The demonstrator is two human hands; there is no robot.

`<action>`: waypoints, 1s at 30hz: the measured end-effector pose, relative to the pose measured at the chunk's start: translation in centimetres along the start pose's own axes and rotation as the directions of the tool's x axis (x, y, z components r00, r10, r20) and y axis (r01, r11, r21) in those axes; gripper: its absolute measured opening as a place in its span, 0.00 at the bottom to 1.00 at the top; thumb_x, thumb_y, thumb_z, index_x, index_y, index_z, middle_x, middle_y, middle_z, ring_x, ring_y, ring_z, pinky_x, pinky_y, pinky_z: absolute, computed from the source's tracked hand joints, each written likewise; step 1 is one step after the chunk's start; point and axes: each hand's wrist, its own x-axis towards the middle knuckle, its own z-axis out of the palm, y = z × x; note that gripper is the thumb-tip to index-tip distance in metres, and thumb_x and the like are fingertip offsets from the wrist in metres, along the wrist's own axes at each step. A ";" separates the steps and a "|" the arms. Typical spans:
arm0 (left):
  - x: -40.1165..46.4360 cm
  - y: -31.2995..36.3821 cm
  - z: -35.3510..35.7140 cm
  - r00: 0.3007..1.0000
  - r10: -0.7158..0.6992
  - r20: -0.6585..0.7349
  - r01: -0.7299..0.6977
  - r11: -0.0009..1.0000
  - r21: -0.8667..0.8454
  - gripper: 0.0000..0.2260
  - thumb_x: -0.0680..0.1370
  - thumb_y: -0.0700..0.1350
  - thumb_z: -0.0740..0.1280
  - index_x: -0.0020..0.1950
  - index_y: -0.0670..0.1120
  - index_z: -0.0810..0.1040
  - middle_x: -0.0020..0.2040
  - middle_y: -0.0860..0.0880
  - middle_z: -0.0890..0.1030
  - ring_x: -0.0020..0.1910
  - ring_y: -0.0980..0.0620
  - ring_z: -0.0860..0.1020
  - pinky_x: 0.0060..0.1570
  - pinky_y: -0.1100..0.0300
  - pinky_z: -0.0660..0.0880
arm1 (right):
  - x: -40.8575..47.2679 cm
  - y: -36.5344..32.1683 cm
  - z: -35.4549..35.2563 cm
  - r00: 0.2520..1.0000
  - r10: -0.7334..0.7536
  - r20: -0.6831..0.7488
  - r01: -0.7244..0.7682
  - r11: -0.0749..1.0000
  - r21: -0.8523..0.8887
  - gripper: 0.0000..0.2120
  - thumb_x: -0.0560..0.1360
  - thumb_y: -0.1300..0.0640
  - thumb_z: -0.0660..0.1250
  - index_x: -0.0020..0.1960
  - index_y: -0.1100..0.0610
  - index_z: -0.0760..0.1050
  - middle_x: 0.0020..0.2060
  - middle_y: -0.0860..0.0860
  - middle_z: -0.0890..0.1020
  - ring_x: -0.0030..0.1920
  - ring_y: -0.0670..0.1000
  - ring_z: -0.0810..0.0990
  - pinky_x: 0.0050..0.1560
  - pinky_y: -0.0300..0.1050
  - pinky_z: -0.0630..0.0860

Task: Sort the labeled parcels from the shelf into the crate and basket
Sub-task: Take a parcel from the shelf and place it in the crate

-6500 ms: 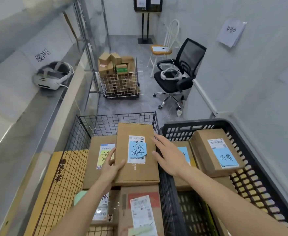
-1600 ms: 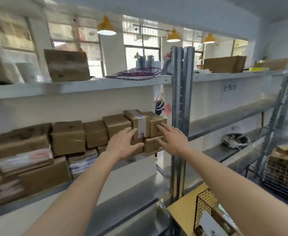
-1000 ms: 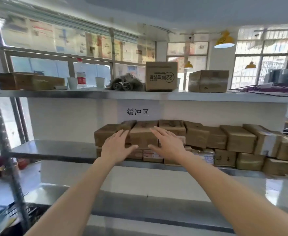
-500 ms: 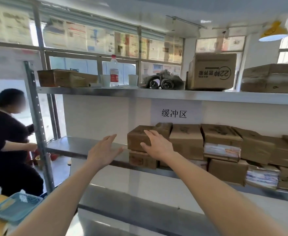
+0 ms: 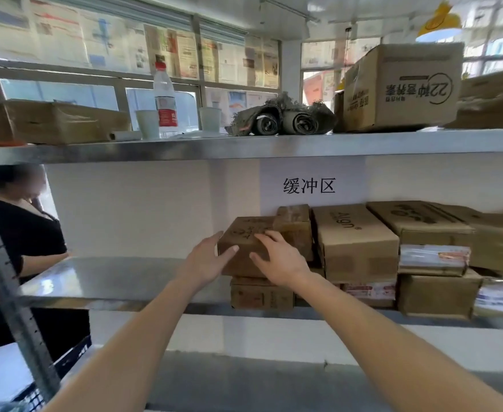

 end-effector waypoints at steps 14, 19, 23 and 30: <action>5.1 -5.6 -0.2 0.985 -0.034 0.169 0.119 0.844 -0.524 0.27 0.80 0.60 0.67 0.76 0.53 0.69 0.65 0.49 0.77 0.64 0.45 0.76 0.64 0.46 0.77 | 1.1 -5.4 3.0 0.971 0.158 -0.181 -0.135 0.982 0.132 0.18 0.82 0.42 0.61 0.68 0.48 0.75 0.68 0.42 0.67 0.62 0.50 0.77 0.64 0.48 0.74; 3.8 -8.7 -1.5 0.992 0.026 0.126 0.058 0.783 -0.620 0.35 0.71 0.68 0.71 0.75 0.57 0.69 0.67 0.53 0.78 0.65 0.49 0.77 0.66 0.46 0.76 | 0.5 -8.7 5.0 0.928 0.238 -0.288 -0.174 0.957 0.232 0.17 0.83 0.46 0.62 0.69 0.48 0.73 0.74 0.47 0.66 0.67 0.50 0.74 0.66 0.45 0.72; 2.1 -10.4 -3.0 0.993 0.051 0.107 0.034 0.744 -0.667 0.42 0.73 0.58 0.76 0.81 0.54 0.59 0.68 0.52 0.75 0.67 0.49 0.75 0.68 0.46 0.74 | -0.3 -11.2 6.0 0.922 0.214 -0.321 -0.144 0.963 0.229 0.19 0.83 0.47 0.63 0.73 0.46 0.70 0.70 0.48 0.74 0.69 0.49 0.74 0.69 0.48 0.73; 0.7 -11.8 -6.2 0.990 0.094 0.101 0.013 0.666 -0.746 0.30 0.75 0.49 0.77 0.74 0.52 0.71 0.69 0.49 0.73 0.60 0.49 0.77 0.44 0.59 0.81 | -2.7 -14.9 5.8 0.874 0.249 -0.416 -0.147 0.954 0.262 0.21 0.82 0.52 0.66 0.74 0.48 0.70 0.70 0.47 0.73 0.70 0.46 0.71 0.62 0.33 0.67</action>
